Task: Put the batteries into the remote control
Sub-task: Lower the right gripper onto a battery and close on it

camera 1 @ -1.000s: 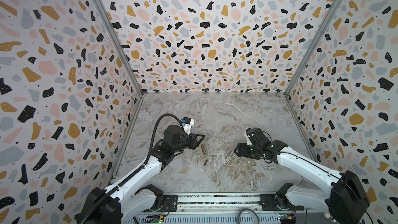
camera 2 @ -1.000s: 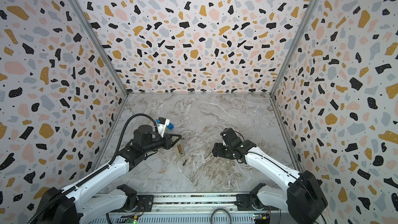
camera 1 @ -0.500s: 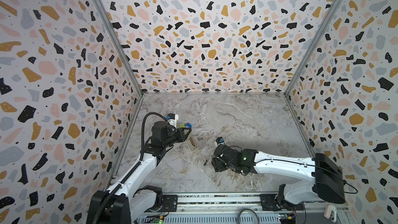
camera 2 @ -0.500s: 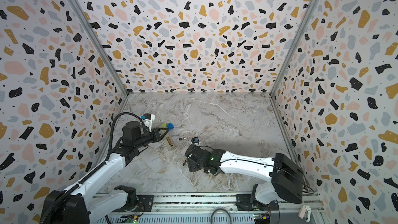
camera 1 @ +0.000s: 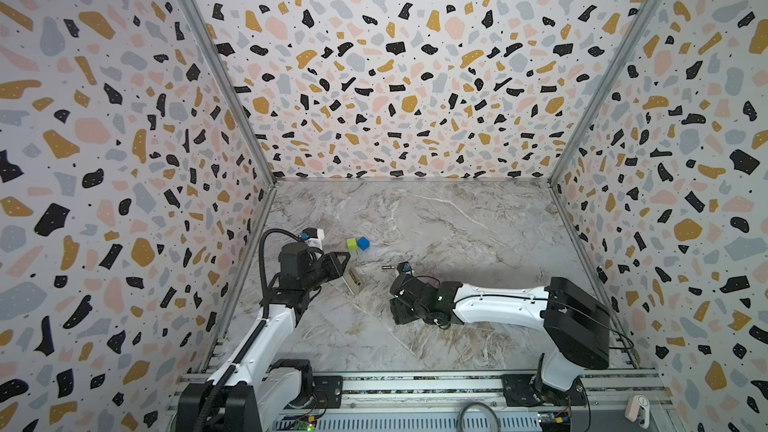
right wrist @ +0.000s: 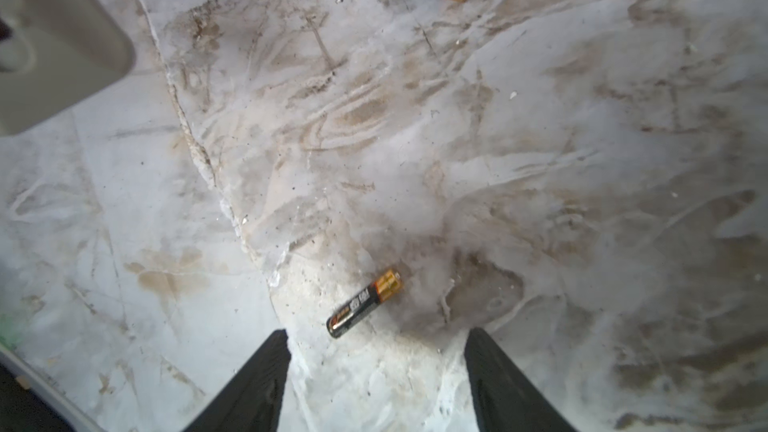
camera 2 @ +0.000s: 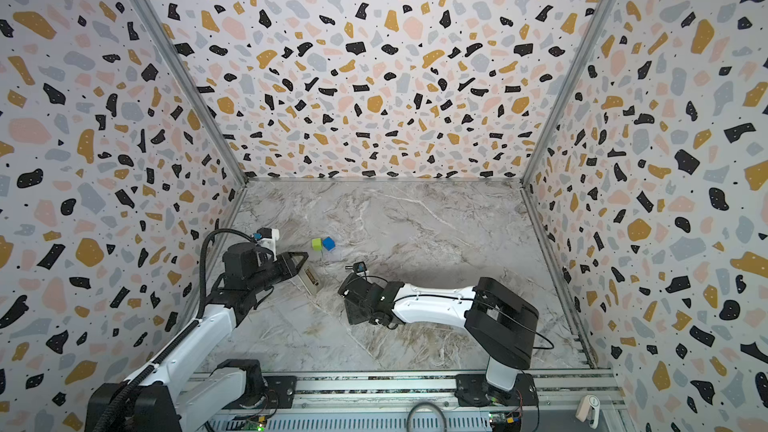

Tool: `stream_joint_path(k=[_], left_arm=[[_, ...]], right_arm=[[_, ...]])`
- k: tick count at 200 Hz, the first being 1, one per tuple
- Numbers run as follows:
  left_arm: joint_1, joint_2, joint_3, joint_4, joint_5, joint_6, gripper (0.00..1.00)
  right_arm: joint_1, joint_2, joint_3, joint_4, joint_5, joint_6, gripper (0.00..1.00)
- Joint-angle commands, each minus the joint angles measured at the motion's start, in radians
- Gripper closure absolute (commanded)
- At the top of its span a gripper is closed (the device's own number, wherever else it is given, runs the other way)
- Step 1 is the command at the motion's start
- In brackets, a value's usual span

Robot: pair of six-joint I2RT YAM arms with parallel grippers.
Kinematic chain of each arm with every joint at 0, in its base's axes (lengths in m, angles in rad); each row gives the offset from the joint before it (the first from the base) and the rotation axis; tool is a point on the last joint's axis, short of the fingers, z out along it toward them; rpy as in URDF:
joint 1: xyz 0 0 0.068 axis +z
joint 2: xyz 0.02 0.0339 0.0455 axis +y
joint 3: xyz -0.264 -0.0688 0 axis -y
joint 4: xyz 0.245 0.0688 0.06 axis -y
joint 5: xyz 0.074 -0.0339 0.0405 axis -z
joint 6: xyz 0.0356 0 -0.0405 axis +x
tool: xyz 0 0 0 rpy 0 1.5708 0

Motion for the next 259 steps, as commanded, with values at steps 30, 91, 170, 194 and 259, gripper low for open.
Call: stream_joint_path(k=[30, 91, 170, 194, 259], left_arm=[[0.008, -0.012, -0.008, 0.072, 0.069, -0.023, 1.0], [0.008, -0.019, -0.014, 0.082, 0.072, -0.025, 1.0], [0.008, -0.025, -0.018, 0.094, 0.084, -0.027, 1.0], [0.008, -0.027, -0.018, 0.093, 0.09, -0.029, 1.0], [0.006, -0.052, -0.021, 0.131, 0.129, -0.051, 1.0]], right_arm=[[-0.002, 0.064, 0.043, 0.015, -0.014, -0.005, 0.35], [0.01, 0.122, 0.06, 0.001, -0.014, -0.009, 0.44], [0.055, 0.09, -0.001, -0.049, 0.012, 0.014, 0.72], [0.052, 0.057, -0.032, -0.053, 0.033, 0.016, 0.79], [0.021, 0.002, -0.085, -0.095, 0.006, -0.046, 1.0]])
